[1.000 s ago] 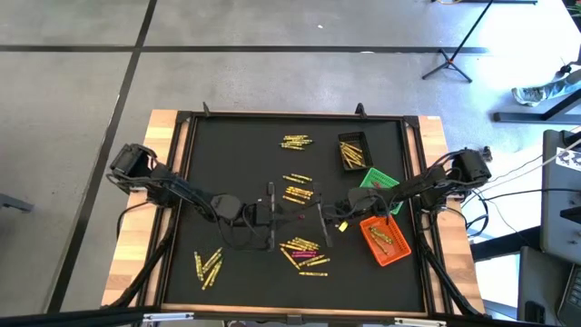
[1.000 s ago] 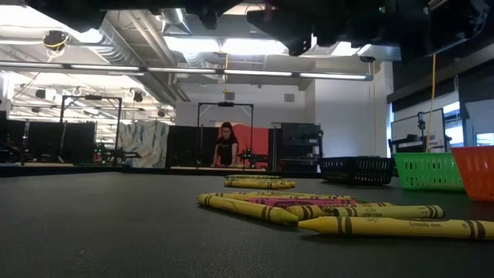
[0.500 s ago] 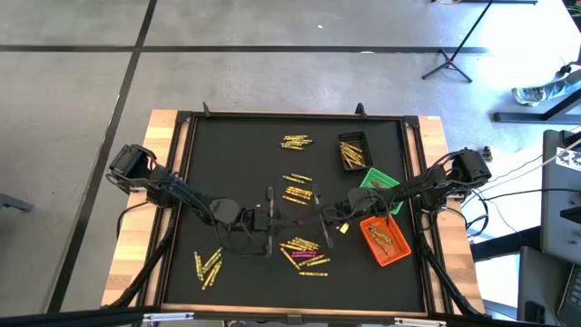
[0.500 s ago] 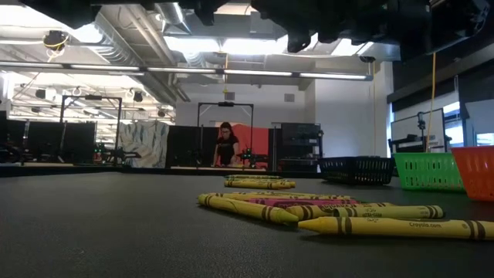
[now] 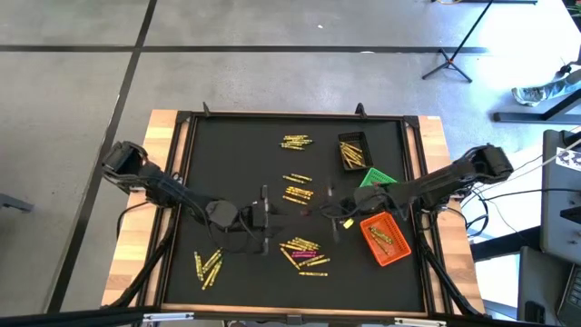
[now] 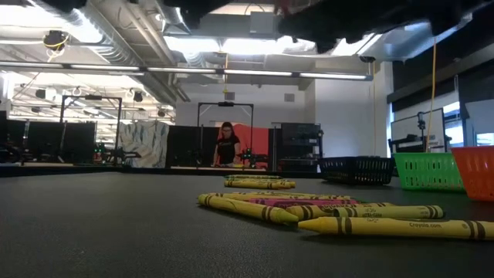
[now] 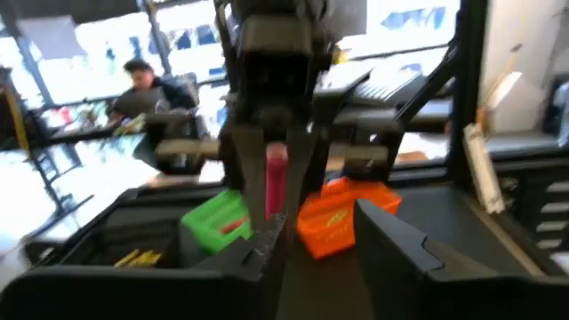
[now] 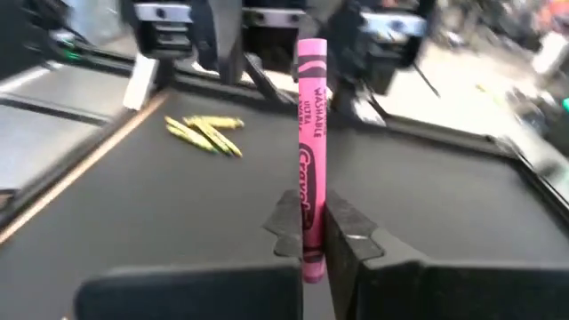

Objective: Sort crayons
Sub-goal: Put the red crayon into the green basket, then put the green crayon into the orange basket

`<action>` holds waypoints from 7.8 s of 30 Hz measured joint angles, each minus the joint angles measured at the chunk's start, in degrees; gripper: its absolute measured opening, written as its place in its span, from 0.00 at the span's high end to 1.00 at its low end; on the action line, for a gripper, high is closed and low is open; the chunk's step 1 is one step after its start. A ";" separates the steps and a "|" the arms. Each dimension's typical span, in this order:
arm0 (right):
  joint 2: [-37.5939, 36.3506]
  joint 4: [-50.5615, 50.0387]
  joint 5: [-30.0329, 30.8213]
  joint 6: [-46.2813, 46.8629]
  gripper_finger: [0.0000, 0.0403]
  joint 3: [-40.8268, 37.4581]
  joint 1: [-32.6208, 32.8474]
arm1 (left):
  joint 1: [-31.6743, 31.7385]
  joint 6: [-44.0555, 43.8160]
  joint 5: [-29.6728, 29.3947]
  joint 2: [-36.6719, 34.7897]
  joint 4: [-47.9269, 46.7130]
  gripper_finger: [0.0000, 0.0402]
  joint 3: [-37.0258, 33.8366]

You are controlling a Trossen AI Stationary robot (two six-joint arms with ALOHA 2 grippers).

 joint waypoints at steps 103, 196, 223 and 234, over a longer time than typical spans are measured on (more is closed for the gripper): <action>-8.86 -12.11 11.20 -4.43 0.66 -1.70 -3.69 | -14.79 -84.58 31.92 -2.14 -87.49 0.71 9.51; -8.84 -6.16 4.01 -7.84 0.61 -1.68 -3.69 | -29.86 -102.44 21.16 -2.96 -93.11 0.98 9.89; -1.60 -0.11 -8.26 -1.01 0.36 -1.71 -3.02 | -9.84 -2.47 -13.18 -2.46 -44.03 0.98 15.72; 5.38 18.48 -3.28 -4.43 0.36 -1.66 2.08 | -1.45 10.92 2.87 -2.48 -3.70 0.98 0.14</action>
